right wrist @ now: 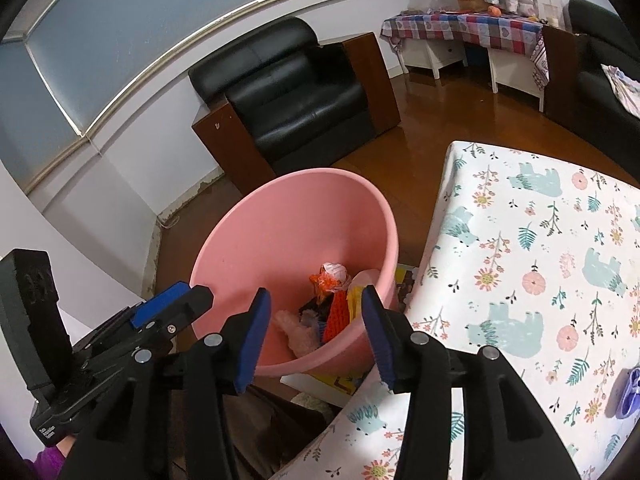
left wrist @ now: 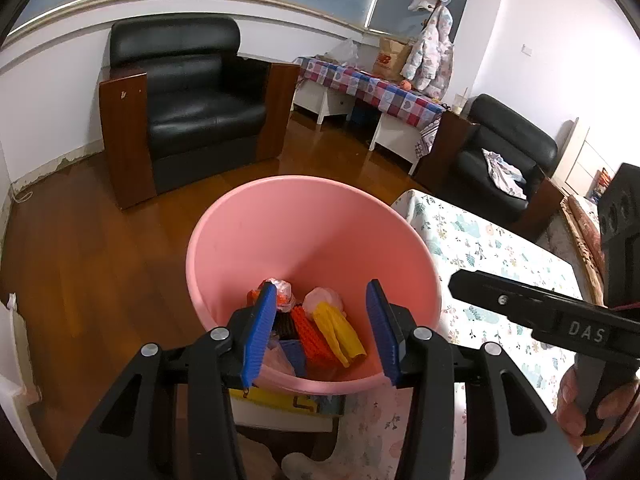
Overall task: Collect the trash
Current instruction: 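Carry the white and yellow bags over the pink bin and open both tools, then grasp the purple cloth with the left tool while the right tool grasps the orange peel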
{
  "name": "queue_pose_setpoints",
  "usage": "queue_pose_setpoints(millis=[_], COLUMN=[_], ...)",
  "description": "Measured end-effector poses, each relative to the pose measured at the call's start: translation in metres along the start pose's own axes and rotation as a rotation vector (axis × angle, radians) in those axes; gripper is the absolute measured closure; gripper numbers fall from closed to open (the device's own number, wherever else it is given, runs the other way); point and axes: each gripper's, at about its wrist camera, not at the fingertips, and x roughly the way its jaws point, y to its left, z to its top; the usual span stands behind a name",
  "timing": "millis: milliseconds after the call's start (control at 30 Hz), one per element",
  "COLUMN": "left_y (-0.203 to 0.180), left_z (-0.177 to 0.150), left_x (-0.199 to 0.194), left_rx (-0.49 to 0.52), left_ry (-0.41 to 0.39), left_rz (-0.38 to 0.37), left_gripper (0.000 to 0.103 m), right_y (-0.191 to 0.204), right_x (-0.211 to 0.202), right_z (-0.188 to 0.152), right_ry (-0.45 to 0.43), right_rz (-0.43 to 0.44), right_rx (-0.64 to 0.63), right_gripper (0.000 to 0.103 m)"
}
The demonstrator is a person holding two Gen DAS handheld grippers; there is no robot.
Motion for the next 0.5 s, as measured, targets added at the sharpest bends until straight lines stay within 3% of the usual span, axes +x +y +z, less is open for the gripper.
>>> queue_pose_setpoints(millis=[267,500], left_y=[-0.017,-0.043], left_z=[-0.001,-0.002], left_x=[-0.008,-0.014], left_rx=[0.048,0.107], left_ry=[-0.021,-0.033], left_rz=[-0.006,-0.071], left_gripper=[0.056,0.056], right_y=[-0.012,-0.033], right_x=[-0.016,-0.037], right_z=[-0.007,-0.014], right_ry=[-0.029,-0.051], right_rz=[-0.004,-0.037], right_rx=[0.023,0.048], right_gripper=[0.055,0.055])
